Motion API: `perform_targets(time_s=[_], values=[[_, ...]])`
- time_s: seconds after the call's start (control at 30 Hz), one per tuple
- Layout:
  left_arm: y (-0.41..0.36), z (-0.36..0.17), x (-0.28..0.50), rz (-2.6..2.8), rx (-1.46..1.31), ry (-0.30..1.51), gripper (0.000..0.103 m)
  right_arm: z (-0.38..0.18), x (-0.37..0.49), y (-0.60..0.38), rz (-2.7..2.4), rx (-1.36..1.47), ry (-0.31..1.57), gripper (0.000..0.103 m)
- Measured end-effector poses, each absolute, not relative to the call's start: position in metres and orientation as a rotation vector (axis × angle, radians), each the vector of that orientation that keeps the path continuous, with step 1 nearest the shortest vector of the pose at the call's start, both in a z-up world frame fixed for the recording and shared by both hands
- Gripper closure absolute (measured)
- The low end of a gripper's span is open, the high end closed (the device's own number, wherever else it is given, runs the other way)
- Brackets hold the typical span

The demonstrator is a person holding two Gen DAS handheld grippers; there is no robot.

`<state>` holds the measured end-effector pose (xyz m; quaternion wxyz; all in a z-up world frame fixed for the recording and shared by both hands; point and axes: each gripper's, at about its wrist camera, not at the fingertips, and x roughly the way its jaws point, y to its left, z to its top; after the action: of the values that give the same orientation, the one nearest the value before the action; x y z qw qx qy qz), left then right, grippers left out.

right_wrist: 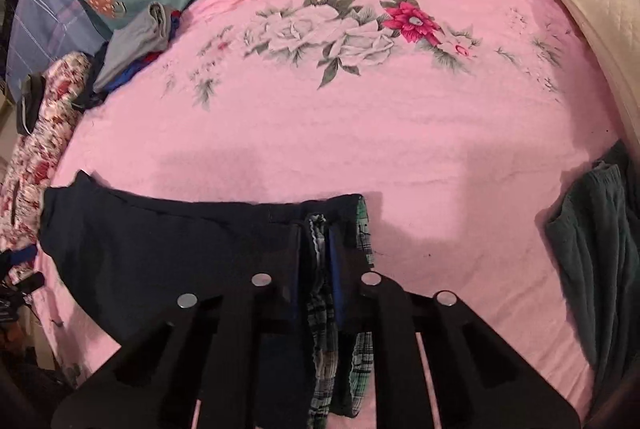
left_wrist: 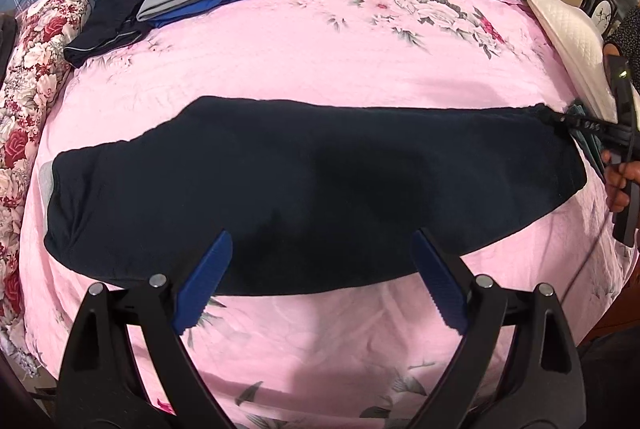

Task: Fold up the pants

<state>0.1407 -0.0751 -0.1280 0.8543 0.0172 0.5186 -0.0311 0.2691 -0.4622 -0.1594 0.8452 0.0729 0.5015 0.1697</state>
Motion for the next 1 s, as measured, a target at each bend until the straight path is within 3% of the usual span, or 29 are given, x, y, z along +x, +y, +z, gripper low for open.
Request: perform_targets(time_s=[0.2,0.4,0.43,0.47,0.5,0.67,0.83,0.87,0.9,1.0], values=[[-0.088,-0.127,0.143,-0.074,0.071,1.096,0.011,-0.141,0.268,-0.464,0.329,0.123,0.964,0.093],[-0.096,-0.127,0.146,-0.079,0.095,1.105,0.011,-0.177,0.281,-0.465,0.300,0.134,1.008,0.091],[-0.096,-0.127,0.146,-0.078,0.096,1.106,0.011,-0.178,0.282,-0.467,0.306,0.147,1.010,0.087],[-0.097,-0.126,0.147,-0.078,0.097,1.105,0.011,-0.173,0.281,-0.471,0.295,0.162,1.013,0.070],[-0.097,-0.126,0.148,-0.077,0.097,1.103,0.011,-0.165,0.278,-0.474,0.267,0.162,1.014,0.063],[-0.101,-0.131,0.154,-0.084,0.092,1.121,0.011,-0.117,0.231,-0.468,0.337,0.178,0.897,0.063],[-0.116,-0.134,0.158,-0.124,0.112,1.129,0.011,-0.143,0.205,-0.452,0.461,0.210,1.002,0.064],[-0.119,-0.134,0.158,-0.133,0.120,1.130,0.011,-0.156,0.206,-0.455,0.434,0.196,1.047,0.066],[-0.123,-0.134,0.158,-0.145,0.130,1.130,0.011,-0.168,0.206,-0.460,0.389,0.182,1.082,0.076],[-0.130,-0.135,0.159,-0.158,0.147,1.134,0.009,-0.182,0.210,-0.478,0.399,0.283,1.094,0.086]])
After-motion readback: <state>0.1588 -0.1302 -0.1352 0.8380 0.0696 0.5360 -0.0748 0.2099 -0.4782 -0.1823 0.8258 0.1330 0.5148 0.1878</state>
